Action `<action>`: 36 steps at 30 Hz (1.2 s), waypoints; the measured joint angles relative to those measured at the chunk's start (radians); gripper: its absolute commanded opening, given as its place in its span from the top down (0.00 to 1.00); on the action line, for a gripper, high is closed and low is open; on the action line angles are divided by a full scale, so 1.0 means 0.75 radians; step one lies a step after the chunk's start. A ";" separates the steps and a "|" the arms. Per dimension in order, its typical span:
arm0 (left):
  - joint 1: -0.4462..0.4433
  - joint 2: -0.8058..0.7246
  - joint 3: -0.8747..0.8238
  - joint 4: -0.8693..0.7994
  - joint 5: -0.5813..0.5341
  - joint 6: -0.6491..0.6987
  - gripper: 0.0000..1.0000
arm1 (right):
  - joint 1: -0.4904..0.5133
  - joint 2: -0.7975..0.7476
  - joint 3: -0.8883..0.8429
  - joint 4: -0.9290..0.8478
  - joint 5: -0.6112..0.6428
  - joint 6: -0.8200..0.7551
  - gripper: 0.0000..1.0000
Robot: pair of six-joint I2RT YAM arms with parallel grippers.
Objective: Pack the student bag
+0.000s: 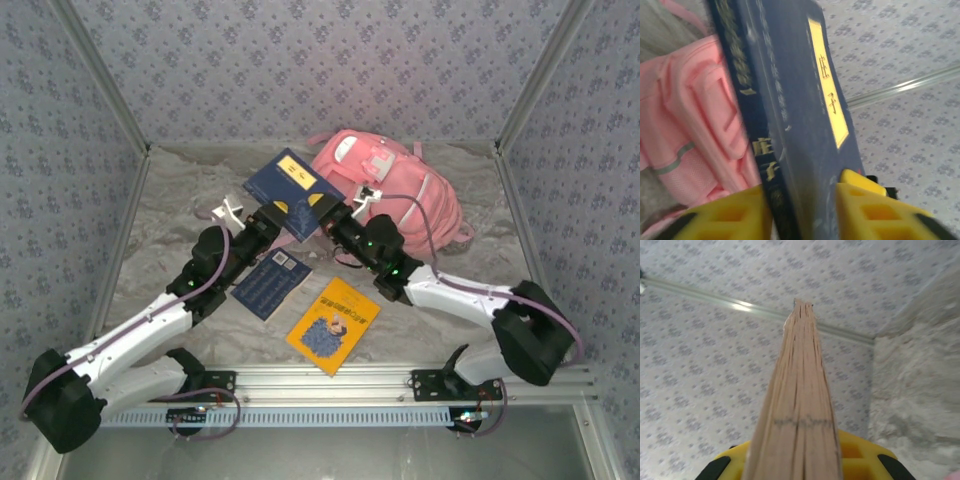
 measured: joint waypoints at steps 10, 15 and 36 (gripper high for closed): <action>0.001 0.366 0.575 -0.553 0.065 0.399 0.38 | -0.453 -0.521 0.022 -0.864 -0.034 -0.202 1.00; 0.001 0.783 0.979 -0.744 0.229 0.592 0.45 | -0.643 -0.647 0.125 -1.390 0.026 -0.382 1.00; -0.191 2.223 2.760 -1.361 0.653 0.944 0.55 | -0.853 -0.785 0.276 -2.256 0.622 -0.551 1.00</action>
